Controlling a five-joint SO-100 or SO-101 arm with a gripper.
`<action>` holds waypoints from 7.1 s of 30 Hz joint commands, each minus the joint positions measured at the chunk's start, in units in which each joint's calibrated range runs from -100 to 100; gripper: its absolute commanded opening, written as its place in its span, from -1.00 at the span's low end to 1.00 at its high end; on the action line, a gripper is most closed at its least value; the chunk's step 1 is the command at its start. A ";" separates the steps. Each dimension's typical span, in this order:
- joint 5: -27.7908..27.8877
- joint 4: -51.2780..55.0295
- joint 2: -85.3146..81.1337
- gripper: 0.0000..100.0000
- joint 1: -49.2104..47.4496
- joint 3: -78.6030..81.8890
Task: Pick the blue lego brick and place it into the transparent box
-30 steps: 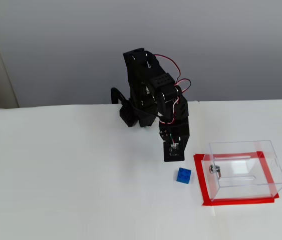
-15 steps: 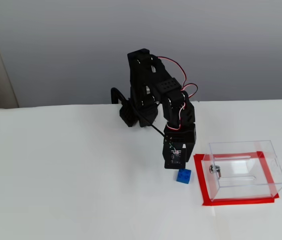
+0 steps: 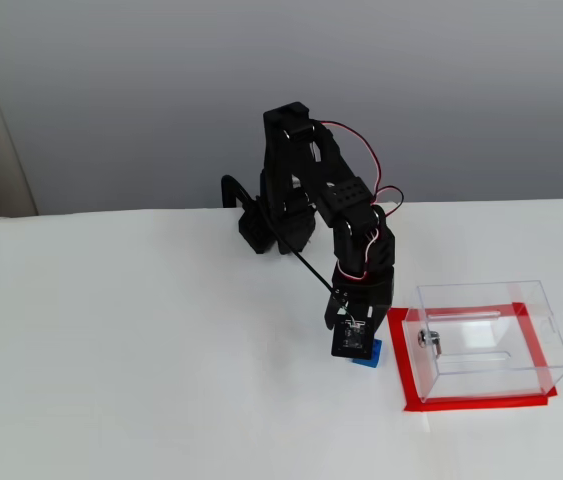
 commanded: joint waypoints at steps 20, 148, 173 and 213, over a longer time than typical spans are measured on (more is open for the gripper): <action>-1.25 -6.03 7.51 -0.47 -3.50 -3.78; 16.86 -13.17 5.64 -0.53 6.18 -9.56; 15.24 -18.30 21.00 -0.53 2.86 -19.51; 15.24 -18.13 33.56 -0.53 0.34 -28.10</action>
